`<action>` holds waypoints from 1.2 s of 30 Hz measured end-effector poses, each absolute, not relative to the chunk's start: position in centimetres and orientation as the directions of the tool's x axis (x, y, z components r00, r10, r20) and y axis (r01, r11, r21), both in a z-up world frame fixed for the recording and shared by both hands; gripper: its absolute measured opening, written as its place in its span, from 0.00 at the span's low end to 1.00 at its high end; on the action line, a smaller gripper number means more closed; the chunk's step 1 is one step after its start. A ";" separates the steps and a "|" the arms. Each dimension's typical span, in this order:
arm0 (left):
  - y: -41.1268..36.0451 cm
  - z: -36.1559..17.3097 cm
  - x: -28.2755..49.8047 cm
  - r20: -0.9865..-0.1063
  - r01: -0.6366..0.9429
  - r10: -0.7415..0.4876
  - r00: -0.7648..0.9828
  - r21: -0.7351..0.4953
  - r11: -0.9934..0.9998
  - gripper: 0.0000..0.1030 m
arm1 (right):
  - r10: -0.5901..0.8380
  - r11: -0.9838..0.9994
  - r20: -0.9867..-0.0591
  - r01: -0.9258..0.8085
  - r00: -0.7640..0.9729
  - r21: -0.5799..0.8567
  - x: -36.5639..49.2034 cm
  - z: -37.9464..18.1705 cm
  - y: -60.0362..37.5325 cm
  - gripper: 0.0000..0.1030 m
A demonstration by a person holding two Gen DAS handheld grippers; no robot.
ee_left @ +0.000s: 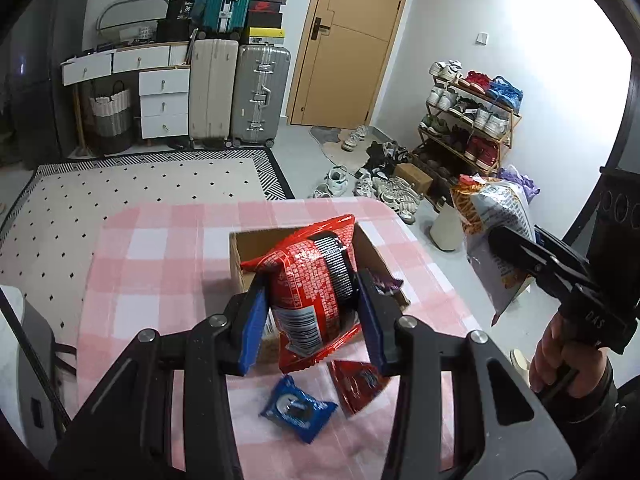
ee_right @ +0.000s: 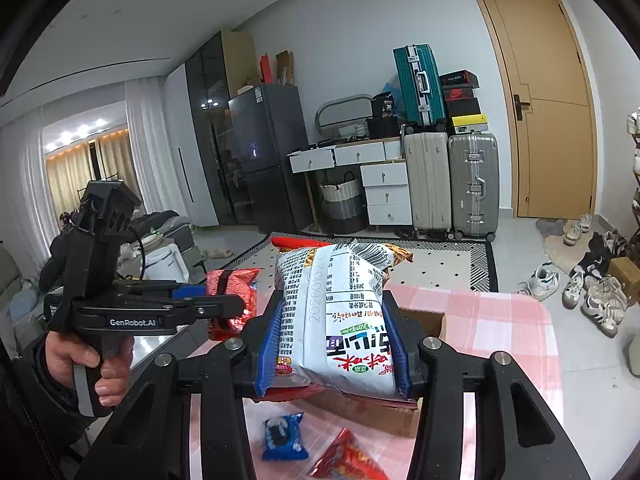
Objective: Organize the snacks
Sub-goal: 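Carry the noodle bag and red cookie pack over the box with both grippers, then open both grippers to drop the noodle bag and cookie pack into the box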
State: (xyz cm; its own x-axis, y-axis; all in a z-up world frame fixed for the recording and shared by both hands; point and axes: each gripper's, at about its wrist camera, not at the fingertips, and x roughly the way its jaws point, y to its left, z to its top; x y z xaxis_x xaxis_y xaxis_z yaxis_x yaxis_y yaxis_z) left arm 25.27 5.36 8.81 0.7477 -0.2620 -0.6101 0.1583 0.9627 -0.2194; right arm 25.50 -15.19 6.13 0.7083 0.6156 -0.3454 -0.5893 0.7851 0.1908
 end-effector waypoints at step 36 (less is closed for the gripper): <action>4.6 -3.6 42.1 -0.741 0.127 -0.340 0.579 -0.330 0.935 0.38 | 0.563 0.819 -0.541 -0.512 0.626 0.260 40.8 -3.5 -10.8 0.48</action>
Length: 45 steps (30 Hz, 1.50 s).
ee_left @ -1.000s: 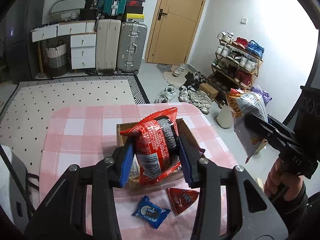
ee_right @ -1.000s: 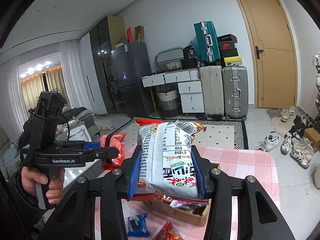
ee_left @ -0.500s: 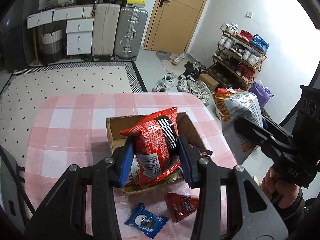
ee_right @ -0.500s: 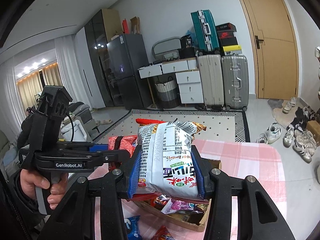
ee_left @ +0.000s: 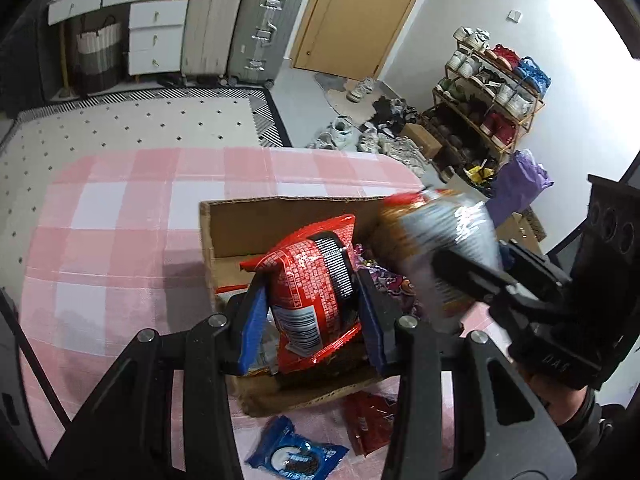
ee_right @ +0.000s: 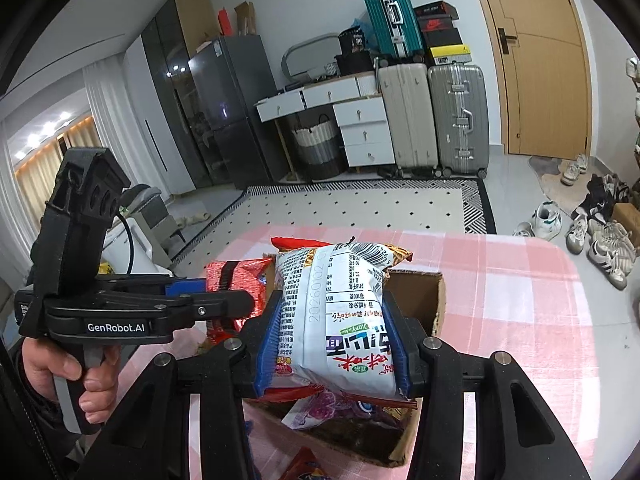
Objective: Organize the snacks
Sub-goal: 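Open both grippers to drop the noodle bag and cookie pack into the box, then move both tools back toward the blue Oreo pack and red chip bag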
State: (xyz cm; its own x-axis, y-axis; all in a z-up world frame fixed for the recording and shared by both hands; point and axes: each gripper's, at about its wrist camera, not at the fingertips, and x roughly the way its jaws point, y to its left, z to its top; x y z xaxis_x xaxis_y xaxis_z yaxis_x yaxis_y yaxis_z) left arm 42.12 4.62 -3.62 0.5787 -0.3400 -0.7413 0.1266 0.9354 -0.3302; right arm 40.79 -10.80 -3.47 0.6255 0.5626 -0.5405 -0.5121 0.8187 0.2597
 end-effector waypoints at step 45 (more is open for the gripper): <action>4.7 0.6 24.5 -0.652 0.001 -0.103 0.751 -0.156 0.988 0.83 | 0.576 0.818 -0.377 -0.519 0.726 0.250 23.3 0.5 -15.4 0.95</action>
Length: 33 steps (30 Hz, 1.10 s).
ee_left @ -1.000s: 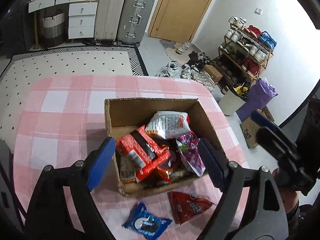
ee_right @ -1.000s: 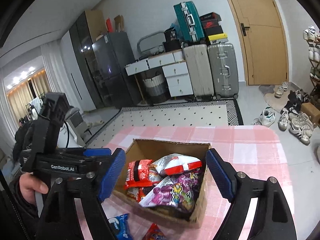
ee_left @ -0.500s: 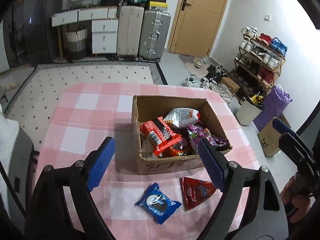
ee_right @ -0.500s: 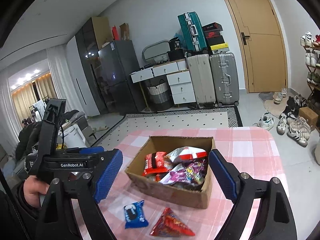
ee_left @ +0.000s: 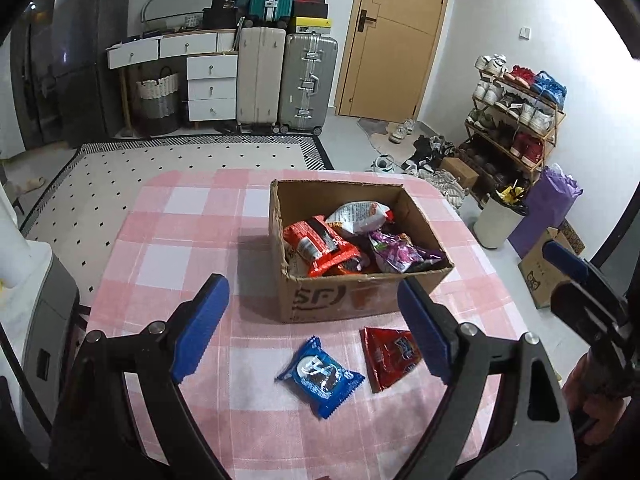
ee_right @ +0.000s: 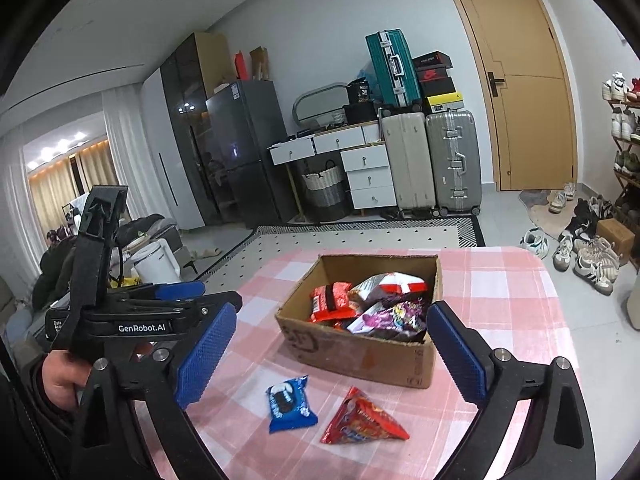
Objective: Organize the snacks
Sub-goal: 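Move both tools back toward the blue Oreo pack and red chip bag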
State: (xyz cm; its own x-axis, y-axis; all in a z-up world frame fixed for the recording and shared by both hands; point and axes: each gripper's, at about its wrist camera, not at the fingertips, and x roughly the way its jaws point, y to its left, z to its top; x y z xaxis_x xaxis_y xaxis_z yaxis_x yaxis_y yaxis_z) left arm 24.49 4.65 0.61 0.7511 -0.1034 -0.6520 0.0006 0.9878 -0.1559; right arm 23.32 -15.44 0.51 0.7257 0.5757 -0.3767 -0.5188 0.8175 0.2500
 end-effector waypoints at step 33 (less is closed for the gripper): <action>4.8 -9.4 21.5 -0.696 -0.004 -0.166 0.698 -0.235 0.972 0.99 | 0.558 0.829 -0.551 -0.403 0.620 0.387 23.2 -11.6 -15.1 0.99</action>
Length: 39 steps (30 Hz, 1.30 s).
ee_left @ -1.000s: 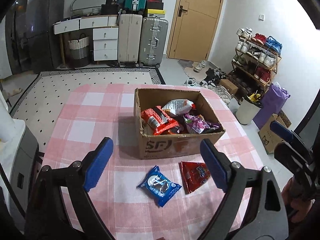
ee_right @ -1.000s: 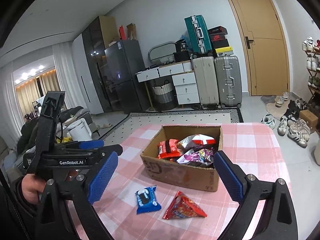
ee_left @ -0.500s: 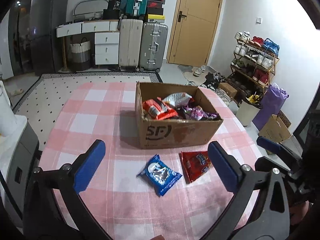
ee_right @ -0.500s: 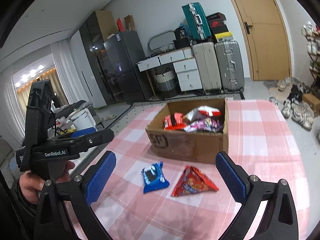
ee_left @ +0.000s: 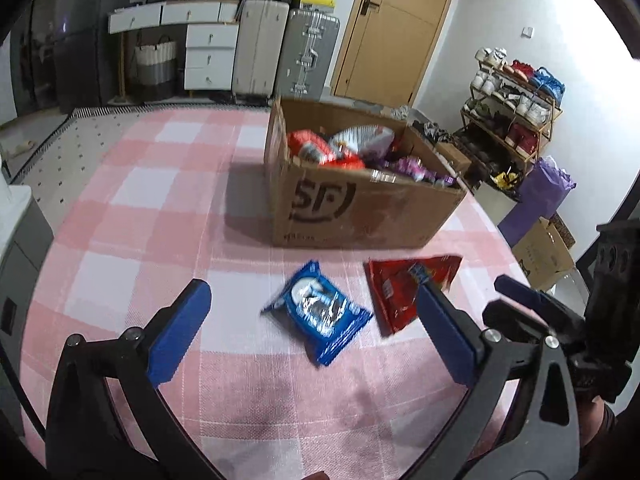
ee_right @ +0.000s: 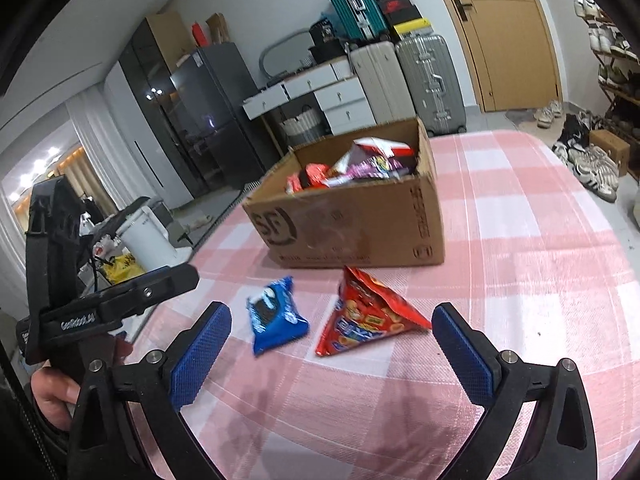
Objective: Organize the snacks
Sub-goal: 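Move both tools back toward the blue Oreo pack and red chip bag, then grasp the red chip bag with the right gripper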
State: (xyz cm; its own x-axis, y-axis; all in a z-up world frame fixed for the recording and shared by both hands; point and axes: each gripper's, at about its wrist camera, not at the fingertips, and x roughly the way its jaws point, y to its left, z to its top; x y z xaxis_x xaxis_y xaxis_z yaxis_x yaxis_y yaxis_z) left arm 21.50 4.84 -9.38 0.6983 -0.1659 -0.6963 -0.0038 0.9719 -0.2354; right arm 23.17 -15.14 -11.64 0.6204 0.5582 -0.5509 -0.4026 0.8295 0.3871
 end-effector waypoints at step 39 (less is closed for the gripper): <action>5.6 -16.3 24.1 -0.810 -0.047 -0.178 0.559 -0.245 0.968 0.99 | 0.637 0.770 -0.607 -0.432 0.476 0.469 30.5 -17.4 -13.9 0.42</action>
State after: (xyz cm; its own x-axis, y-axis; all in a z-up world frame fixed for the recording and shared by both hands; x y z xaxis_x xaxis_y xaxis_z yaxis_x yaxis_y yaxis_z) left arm 24.14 5.63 -16.31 0.5587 -0.1780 -0.8100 -0.0474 0.9682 -0.2455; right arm 30.51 -13.85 -17.42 0.4759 0.6367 -0.6067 -0.4322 0.7701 0.4692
